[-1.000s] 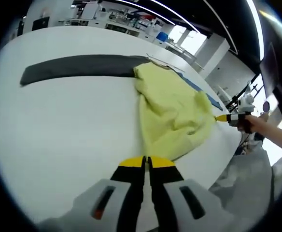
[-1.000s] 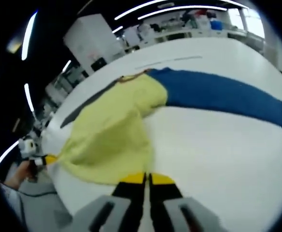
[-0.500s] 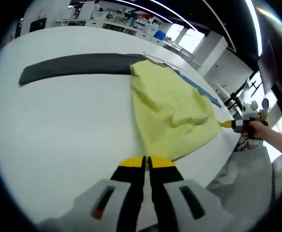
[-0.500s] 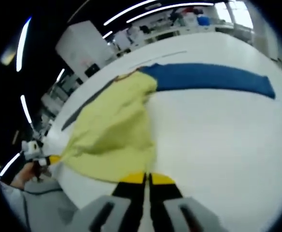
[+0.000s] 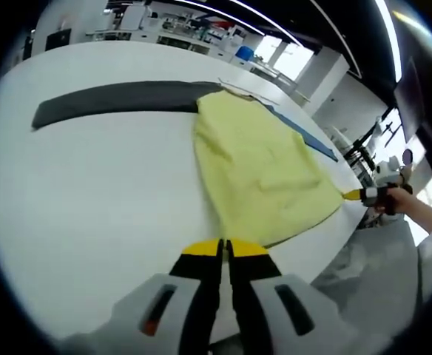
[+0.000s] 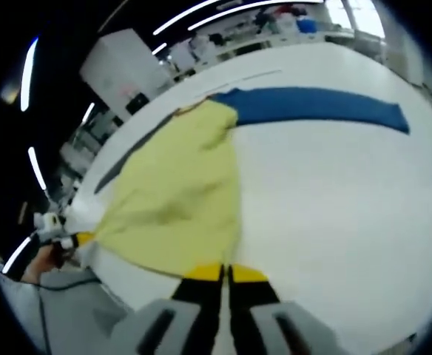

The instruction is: Fold the garment on the visible template until the final outline fits inside the template.

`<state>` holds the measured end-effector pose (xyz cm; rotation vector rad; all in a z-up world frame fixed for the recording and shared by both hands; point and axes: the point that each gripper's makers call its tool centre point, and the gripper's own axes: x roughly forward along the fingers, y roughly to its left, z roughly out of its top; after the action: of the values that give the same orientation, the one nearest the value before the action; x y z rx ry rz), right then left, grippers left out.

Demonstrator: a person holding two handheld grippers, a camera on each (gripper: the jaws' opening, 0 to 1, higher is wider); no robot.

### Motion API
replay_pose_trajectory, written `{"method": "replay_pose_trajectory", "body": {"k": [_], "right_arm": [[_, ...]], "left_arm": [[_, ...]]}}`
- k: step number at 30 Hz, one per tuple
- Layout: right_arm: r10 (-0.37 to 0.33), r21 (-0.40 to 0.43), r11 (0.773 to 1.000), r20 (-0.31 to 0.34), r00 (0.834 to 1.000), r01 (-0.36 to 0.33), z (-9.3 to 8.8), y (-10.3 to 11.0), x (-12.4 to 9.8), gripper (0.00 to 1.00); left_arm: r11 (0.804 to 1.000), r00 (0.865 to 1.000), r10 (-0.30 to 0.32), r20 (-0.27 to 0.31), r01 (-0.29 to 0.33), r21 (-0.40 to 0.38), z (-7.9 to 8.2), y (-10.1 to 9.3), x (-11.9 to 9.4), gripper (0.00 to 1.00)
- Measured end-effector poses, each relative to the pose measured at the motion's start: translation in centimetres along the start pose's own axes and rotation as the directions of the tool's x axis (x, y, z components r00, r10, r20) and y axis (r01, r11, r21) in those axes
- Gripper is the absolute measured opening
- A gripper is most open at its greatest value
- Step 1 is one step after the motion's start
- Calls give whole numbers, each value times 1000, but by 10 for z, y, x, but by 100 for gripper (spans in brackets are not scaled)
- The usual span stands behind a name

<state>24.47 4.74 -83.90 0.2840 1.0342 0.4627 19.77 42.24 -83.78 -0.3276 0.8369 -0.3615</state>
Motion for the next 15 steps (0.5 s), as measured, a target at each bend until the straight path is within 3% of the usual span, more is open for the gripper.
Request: {"method": "replay_pose_trajectory", "body": {"k": [4,15], "right_arm": [[-14,-1,1000,-15,1000,14,-6,-4,0,0],[-28,16,999,-36,999,28,-15,-1,-5,0]], "left_arm": [[1000,1000,3,-1,-3,-5,-2,-9,-2,0],[1000,1000,10,-25,-10,-24,-9,-13,-1,0]]}}
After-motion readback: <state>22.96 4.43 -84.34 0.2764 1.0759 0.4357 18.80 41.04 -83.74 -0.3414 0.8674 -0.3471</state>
